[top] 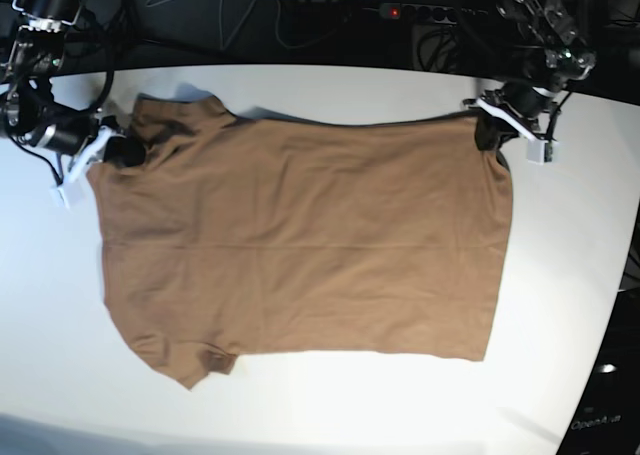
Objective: Fold the T-shirt properly
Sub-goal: 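Lift the gripped shirt edge with both grippers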
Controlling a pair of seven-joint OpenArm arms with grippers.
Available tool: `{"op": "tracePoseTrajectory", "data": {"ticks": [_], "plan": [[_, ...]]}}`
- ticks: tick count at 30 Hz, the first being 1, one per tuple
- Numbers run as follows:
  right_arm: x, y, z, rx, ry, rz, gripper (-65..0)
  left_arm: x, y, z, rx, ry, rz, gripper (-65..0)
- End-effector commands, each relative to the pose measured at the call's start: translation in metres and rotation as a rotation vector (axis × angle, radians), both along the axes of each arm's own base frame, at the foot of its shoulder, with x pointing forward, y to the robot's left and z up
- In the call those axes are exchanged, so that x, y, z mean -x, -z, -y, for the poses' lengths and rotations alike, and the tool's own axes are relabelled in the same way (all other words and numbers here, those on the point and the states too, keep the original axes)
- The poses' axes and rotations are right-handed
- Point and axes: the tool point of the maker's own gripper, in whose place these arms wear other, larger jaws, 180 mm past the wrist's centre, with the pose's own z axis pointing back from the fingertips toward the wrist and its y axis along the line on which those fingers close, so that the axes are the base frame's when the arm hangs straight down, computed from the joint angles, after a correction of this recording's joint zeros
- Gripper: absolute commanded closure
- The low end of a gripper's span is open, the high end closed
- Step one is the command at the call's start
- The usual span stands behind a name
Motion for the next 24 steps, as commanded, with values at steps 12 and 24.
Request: {"op": "tracePoseTrajectory", "data": {"ticks": [12,24], "plan": [[-0.021,-0.029,0.006,0.096,-0.036,0.099,-0.9,-0.008,-0.017,-0.022,-0.162,0.037,-0.147,-3.1],[-0.046,-0.047,0.013,0.104,-0.005,0.146,-0.9,-0.048,-0.047,-0.033,-0.259,0.036,-0.136,-3.1]]}}
